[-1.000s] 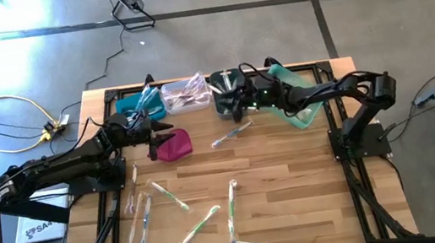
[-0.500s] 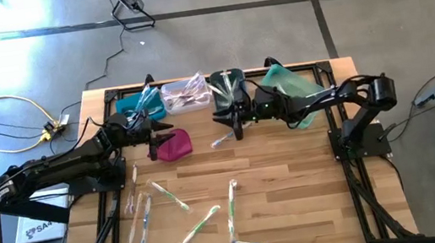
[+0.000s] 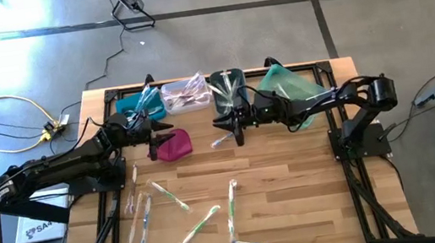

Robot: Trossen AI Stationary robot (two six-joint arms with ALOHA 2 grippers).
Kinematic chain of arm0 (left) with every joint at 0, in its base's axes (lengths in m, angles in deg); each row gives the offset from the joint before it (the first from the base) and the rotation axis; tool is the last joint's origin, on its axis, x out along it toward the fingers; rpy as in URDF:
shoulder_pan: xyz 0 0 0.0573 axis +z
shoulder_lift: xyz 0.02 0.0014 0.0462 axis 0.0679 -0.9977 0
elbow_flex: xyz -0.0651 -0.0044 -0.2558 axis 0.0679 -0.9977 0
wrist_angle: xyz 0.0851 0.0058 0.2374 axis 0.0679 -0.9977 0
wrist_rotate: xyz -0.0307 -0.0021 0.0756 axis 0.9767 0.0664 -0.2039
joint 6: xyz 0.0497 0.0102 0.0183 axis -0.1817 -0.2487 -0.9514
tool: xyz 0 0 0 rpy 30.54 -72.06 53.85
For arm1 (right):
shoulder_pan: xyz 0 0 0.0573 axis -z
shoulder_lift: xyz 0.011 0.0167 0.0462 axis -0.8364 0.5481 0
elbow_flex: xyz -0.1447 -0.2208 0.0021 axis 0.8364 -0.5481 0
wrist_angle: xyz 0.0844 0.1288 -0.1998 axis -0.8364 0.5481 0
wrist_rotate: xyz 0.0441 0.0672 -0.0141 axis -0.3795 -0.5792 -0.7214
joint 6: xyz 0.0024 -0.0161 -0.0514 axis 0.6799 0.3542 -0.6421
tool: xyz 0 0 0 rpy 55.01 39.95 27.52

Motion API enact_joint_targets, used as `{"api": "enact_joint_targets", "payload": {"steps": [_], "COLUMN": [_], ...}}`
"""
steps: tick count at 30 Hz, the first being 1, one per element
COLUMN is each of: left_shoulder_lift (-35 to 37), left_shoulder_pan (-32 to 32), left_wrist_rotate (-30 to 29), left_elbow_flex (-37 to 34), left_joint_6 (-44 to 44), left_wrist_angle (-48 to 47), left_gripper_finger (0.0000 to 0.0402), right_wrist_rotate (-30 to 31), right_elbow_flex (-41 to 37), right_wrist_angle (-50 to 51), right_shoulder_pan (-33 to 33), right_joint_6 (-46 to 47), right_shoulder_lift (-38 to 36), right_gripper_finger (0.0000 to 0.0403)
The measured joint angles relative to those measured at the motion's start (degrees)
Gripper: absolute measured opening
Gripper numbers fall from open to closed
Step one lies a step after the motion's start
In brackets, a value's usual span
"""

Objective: Pick & Place Toothbrushes
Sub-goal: Put the blue toothbrush into the blue bin

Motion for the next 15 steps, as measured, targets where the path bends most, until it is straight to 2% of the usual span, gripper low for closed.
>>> {"api": "enact_joint_targets", "payload": {"steps": [15], "left_shoulder_lift": [-0.01], "left_shoulder_pan": [-0.01], "left_wrist_rotate": [0.02], "left_elbow_flex": [0.0], "left_joint_6": [3.2], "left_wrist_angle": [0.06], "left_gripper_finger": [0.0155], "right_wrist_rotate": [-0.02], "right_elbow_flex": [0.0], "right_wrist_angle": [0.32], "right_shoulder_pan": [0.02], "right_joint_6": [-0.03], "right_shoulder_lift": [0.0], "right_gripper_finger": [0.0054]}}
